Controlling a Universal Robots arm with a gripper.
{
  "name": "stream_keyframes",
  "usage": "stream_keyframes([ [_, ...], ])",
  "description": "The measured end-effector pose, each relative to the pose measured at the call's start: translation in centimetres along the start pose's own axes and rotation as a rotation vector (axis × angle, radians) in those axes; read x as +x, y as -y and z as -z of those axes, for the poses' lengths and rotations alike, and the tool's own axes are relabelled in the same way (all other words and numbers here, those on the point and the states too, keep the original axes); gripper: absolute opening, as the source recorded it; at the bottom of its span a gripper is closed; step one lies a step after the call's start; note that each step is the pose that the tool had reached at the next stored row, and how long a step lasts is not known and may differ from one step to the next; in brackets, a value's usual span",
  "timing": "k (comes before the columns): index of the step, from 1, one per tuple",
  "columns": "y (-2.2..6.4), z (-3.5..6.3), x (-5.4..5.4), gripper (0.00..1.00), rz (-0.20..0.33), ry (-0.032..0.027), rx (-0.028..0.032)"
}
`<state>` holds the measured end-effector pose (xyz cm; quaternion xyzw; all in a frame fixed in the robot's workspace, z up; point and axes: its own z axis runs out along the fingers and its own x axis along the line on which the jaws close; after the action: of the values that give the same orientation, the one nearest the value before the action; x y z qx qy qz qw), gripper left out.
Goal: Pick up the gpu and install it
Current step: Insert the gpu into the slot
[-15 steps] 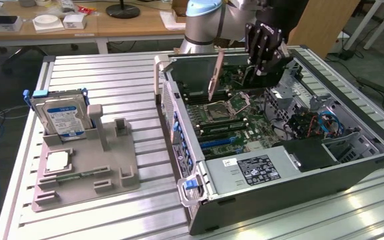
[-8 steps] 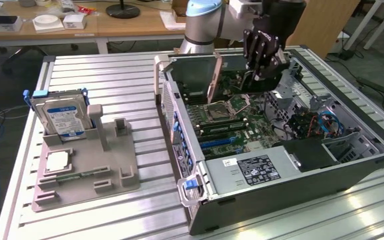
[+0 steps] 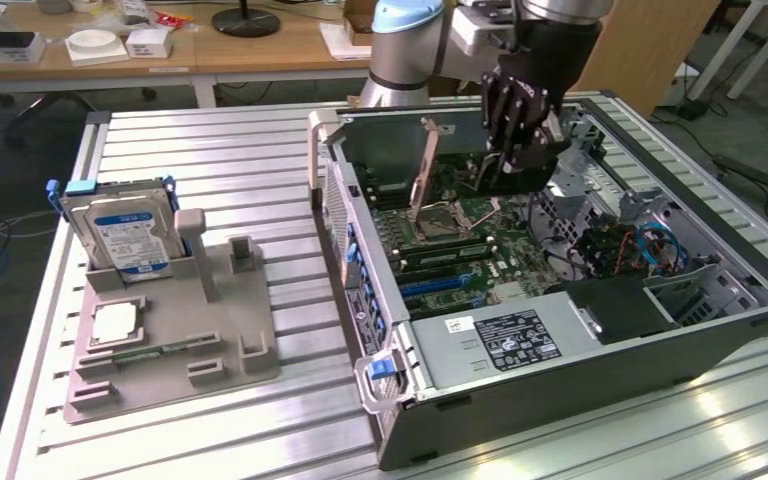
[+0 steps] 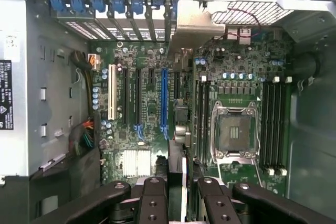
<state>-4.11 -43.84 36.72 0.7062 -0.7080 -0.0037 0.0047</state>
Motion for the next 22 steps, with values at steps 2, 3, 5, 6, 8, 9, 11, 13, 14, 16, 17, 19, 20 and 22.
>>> stream_keyframes([
  [2,-0.04,-0.36,0.0,0.27,0.000,-0.0023,0.0000],
  [3,-0.04,-0.54,0.0,0.27,0.000,-0.0035,-0.0001],
  [5,-0.11,-0.73,0.0,0.27,0.000,-0.0071,0.0058],
  [6,-0.15,-0.79,0.0,0.27,0.000,-0.0094,0.0121],
  [8,-0.17,-1.00,0.0,0.27,0.000,-0.0102,0.0200],
  [9,-0.19,-1.12,0.0,0.27,0.000,-0.0102,0.0236],
  [11,-0.28,-1.25,0.0,0.27,0.000,-0.0103,0.0276],
  [13,-0.75,-1.51,0.0,0.27,0.000,-0.0102,0.0328],
  [14,-1.08,-1.63,0.0,0.27,0.000,-0.0101,0.0348],
  [16,-1.76,-1.79,0.0,0.27,-0.001,-0.0104,0.0374],
  [17,-1.95,-1.87,0.0,0.27,-0.003,-0.0101,0.0379],
  [19,-2.21,-1.99,0.0,0.27,-0.009,-0.0103,0.0386],
  [20,-2.29,-2.03,0.0,0.27,-0.012,-0.0105,0.0388],
  [22,-2.45,-2.13,0.0,0.27,-0.016,-0.0102,0.0391],
])
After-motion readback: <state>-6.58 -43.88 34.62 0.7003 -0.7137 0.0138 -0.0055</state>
